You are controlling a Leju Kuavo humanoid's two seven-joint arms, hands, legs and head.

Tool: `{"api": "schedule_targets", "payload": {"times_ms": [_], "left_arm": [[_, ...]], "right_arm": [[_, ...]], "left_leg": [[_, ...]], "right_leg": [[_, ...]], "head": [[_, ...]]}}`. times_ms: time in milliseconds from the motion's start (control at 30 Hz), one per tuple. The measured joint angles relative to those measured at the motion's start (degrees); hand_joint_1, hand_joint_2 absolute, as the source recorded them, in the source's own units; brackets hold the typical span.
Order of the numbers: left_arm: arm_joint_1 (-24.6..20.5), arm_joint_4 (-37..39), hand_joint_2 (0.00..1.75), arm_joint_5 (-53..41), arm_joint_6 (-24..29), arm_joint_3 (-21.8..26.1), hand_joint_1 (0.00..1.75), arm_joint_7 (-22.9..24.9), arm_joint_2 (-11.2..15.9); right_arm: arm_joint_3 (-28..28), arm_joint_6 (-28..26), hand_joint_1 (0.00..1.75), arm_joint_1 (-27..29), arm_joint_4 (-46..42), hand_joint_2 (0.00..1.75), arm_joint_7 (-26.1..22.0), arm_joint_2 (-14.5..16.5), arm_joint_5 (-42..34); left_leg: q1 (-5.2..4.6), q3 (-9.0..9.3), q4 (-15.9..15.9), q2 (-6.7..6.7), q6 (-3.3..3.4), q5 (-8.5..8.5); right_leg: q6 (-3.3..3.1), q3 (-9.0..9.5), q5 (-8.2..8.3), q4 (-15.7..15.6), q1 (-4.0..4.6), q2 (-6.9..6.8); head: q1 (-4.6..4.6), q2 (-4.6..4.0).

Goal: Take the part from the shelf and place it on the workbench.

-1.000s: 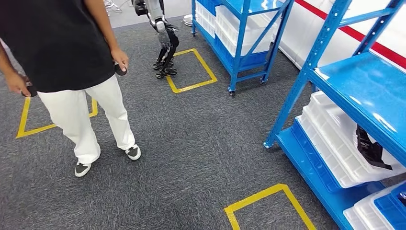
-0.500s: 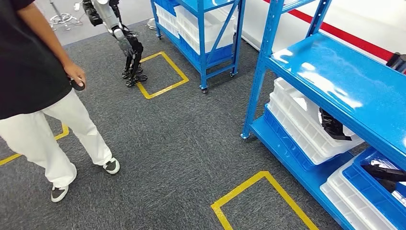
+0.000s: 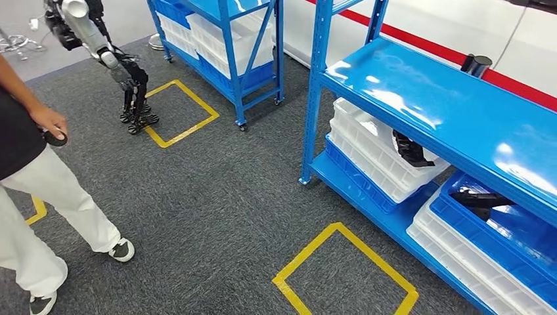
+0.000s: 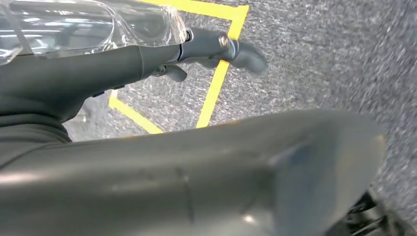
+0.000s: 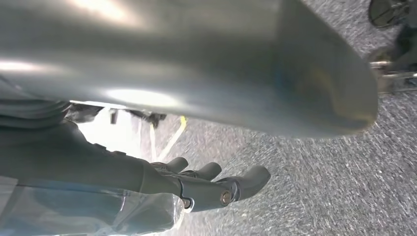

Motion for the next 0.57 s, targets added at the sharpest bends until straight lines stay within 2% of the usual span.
{"api": "schedule_targets", "payload": {"times_ms": [33,67,100,133,167,200,233,300,333,367,433,467,500,567], "left_arm": [[0.06,0.00,0.00,0.01,-0.09,0.00,0.00,0.02,0.00],[0.06,0.00,0.00,0.03,-0.15,0.00,0.00,0.03,-0.01],[0.02,0.00,0.00,0.04,-0.19,0.00,0.00,0.03,-0.03],[-0.03,0.00,0.00,0.05,-0.22,0.00,0.00,0.03,-0.04],[-0.07,0.00,0.00,0.05,-0.21,0.00,0.00,0.03,-0.02],[-0.11,0.00,0.00,0.05,-0.21,0.00,0.00,0.04,0.01],[-0.16,0.00,0.00,0.06,-0.20,0.00,0.00,0.05,0.03],[-0.28,-0.01,0.00,0.07,-0.20,0.00,0.00,0.07,0.03],[-0.36,-0.01,0.00,0.08,-0.21,0.00,0.00,0.07,0.01],[-0.42,-0.02,0.00,0.08,-0.21,0.00,0.00,0.06,-0.01],[-0.38,-0.02,0.00,0.09,-0.22,0.00,0.00,0.05,-0.02],[-0.25,-0.02,0.00,0.10,-0.22,-0.01,0.00,0.06,-0.02],[-0.10,-0.02,0.00,0.11,-0.22,-0.01,0.00,0.07,-0.02],[0.09,-0.02,0.00,0.14,-0.22,-0.02,0.00,0.08,-0.02]], "right_arm": [[0.00,-0.01,0.00,0.03,0.00,0.00,-0.01,-0.03,0.00],[0.00,-0.04,0.00,0.05,0.00,0.00,-0.02,-0.09,-0.01],[0.00,-0.08,0.00,0.07,0.00,0.00,-0.04,-0.16,-0.03],[0.00,-0.11,0.00,0.07,0.00,0.00,-0.06,-0.22,-0.07],[0.01,-0.13,0.00,0.03,-0.01,0.00,-0.09,-0.16,-0.13],[0.02,-0.14,0.00,-0.02,-0.01,0.00,-0.12,-0.11,-0.21],[0.03,-0.14,0.00,-0.07,-0.01,0.00,-0.14,-0.07,-0.27],[0.04,-0.16,0.00,-0.07,-0.01,0.00,-0.17,-0.16,-0.40],[0.04,-0.17,0.00,-0.06,0.00,0.00,-0.17,-0.22,-0.44],[0.04,-0.18,0.00,-0.07,0.00,0.00,-0.17,-0.27,-0.48],[0.04,-0.18,0.00,-0.20,0.00,0.00,-0.16,-0.31,-0.51],[0.04,-0.18,0.00,-0.25,0.00,0.00,-0.16,-0.32,-0.51],[0.05,-0.18,0.00,-0.27,0.00,0.00,-0.15,-0.31,-0.44],[0.07,-0.18,0.00,-0.24,0.00,0.00,-0.08,-0.31,-0.11]], "left_leg": [[0.12,-0.03,0.02,0.76,-0.09,-0.04],[0.29,-0.01,0.07,1.45,-0.27,-0.11],[0.51,0.07,0.19,2.10,-0.58,-0.25],[0.67,0.16,0.45,2.69,-1.03,-0.49],[0.68,0.20,0.83,3.19,-1.56,-0.86],[0.63,0.28,1.14,3.66,-2.04,-1.20],[0.56,0.40,1.34,4.11,-2.44,-1.46],[0.78,0.75,1.32,4.79,-2.97,-1.68],[1.02,0.79,1.60,4.18,-3.22,-2.06],[1.23,0.41,2.75,3.02,-3.41,-3.00],[1.32,-2.06,8.47,0.09,-3.62,-6.49],[1.25,-4.12,12.82,-0.67,-3.56,-8.43],[1.13,-6.06,16.59,-1.04,-3.43,-9.66],[0.93,-8.03,19.92,-1.29,-3.03,-9.89]], "right_leg": [[0.32,-0.48,-0.08,1.26,-0.28,-0.24],[0.69,0.29,0.95,0.08,-0.61,-0.54],[1.12,2.17,2.70,-3.19,-0.96,-1.17],[1.62,4.64,4.50,-7.56,-1.29,-2.44],[1.83,6.72,5.83,-11.31,-1.44,-3.59],[1.66,8.03,6.49,-13.74,-1.49,-4.33],[1.26,8.53,6.58,-14.79,-1.39,-4.60],[0.00,8.31,6.50,-14.76,-1.08,-3.32],[-0.42,8.24,6.57,-14.78,-1.01,-2.74],[-0.79,8.19,6.68,-14.81,-0.99,-2.18],[-1.32,8.07,6.90,-14.83,-0.95,-1.06],[-1.53,7.95,6.98,-14.83,-0.82,-0.35],[-1.68,7.85,7.06,-14.82,-0.66,0.50],[-1.85,7.75,7.15,-14.80,-0.40,1.94]], "head": [[0.00,0.00],[0.00,0.00],[0.00,0.00],[0.01,0.00],[0.02,0.01],[-0.03,0.01],[-0.09,0.01],[-0.25,0.00],[-0.28,0.00],[-0.29,0.00],[-0.31,0.00],[-0.32,0.00],[-0.32,0.00],[-0.33,0.00]]}}
